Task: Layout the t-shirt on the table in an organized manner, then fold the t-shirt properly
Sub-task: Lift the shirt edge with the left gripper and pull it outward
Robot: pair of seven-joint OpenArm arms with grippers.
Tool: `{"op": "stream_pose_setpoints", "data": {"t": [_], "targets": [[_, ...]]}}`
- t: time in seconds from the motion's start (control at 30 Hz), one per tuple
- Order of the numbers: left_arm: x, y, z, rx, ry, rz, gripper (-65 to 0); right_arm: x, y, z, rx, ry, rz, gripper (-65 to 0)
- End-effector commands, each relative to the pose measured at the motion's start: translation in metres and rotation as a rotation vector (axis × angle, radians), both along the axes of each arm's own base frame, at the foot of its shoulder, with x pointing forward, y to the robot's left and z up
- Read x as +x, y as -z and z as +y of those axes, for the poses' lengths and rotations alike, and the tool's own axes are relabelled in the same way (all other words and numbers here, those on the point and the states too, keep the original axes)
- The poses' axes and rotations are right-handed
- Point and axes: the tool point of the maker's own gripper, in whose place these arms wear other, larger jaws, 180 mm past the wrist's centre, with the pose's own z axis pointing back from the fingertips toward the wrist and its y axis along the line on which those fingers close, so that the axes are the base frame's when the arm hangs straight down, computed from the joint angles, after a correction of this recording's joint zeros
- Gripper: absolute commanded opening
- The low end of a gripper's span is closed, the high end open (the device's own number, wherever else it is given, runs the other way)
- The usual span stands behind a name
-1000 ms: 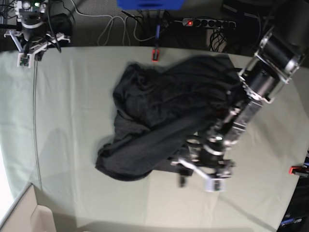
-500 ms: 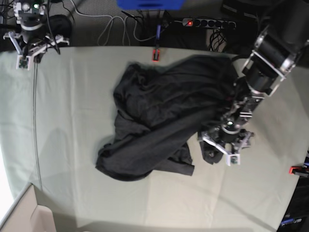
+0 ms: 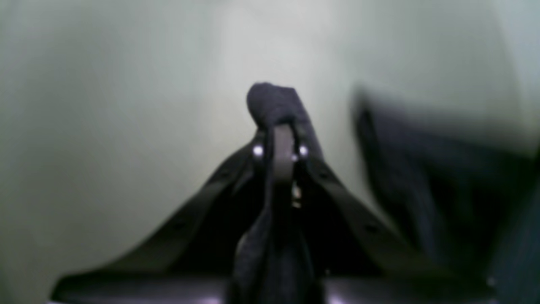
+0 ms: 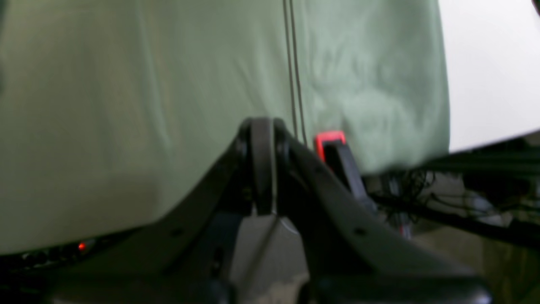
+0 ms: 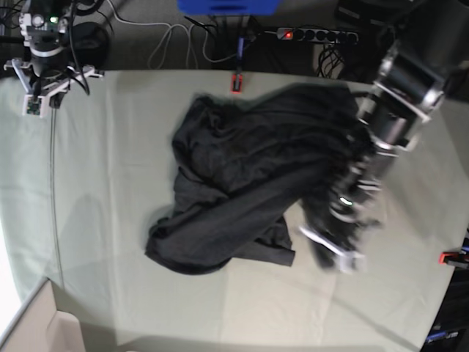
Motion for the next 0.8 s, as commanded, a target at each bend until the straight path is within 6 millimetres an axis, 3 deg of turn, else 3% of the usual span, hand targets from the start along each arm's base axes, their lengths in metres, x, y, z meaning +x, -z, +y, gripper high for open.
{"op": "stream_pose_setpoints", "data": {"t": [0.0, 0.2, 0.33, 0.5, 0.6, 0.67, 0.77], "targets": [[0.012, -0.032, 0.027, -0.008, -0.053, -0.094, -64.6, 0.007, -0.009, -0.002, -0.016, -0.009, -0.036, -65.0], [0.010, -0.103, 0.113, -0.051, -0.216, -0.272, -64.6, 0.026, -0.016, 0.001, -0.010, -0.014, -0.085, -65.0], [-0.003, -0.120, 0.170, -0.050, -0.347, -0.318, -64.6, 0.038, -0.021, 0.003, -0.007, -0.017, -0.117, -65.0], [-0.038, -0.112, 0.223, -0.062, -0.491, -0.316, -64.6, 0.056, -0.024, 0.005, 0.020, -0.002, -0.105, -65.0], [-0.056, -0.099, 0.237, -0.057, -0.531, -0.291, -64.6, 0.068, -0.021, 0.008, 0.060, 0.026, -0.058, -65.0], [-0.071, -0.086, 0.252, -0.046, -0.572, -0.260, -64.6, 0.087, -0.024, 0.018, 0.097, 0.020, -0.043, -65.0], [-0.081, -0.068, 0.258, -0.042, -0.593, -0.214, -64.2, 0.118, -0.034, 0.043, 0.137, -0.041, -0.059, -65.0]]}}
